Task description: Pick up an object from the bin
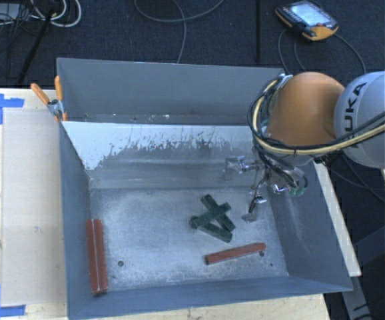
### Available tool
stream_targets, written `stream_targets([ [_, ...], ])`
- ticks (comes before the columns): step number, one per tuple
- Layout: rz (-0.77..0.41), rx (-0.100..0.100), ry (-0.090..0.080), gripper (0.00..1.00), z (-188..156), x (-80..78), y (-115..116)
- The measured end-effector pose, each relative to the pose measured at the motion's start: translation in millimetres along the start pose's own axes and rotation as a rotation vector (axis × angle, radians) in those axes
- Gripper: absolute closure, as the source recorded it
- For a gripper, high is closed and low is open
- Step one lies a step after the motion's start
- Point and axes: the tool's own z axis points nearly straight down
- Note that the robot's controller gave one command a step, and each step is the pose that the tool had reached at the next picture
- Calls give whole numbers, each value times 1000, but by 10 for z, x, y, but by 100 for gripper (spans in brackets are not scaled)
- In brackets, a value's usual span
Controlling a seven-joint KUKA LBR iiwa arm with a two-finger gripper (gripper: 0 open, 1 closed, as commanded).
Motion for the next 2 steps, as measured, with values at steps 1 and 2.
stream_targets([
  [1, -3, 2, -2, 0, -22, -3, -3],
  [2, -307, -4, 2, 0, 433, 178, -132],
])
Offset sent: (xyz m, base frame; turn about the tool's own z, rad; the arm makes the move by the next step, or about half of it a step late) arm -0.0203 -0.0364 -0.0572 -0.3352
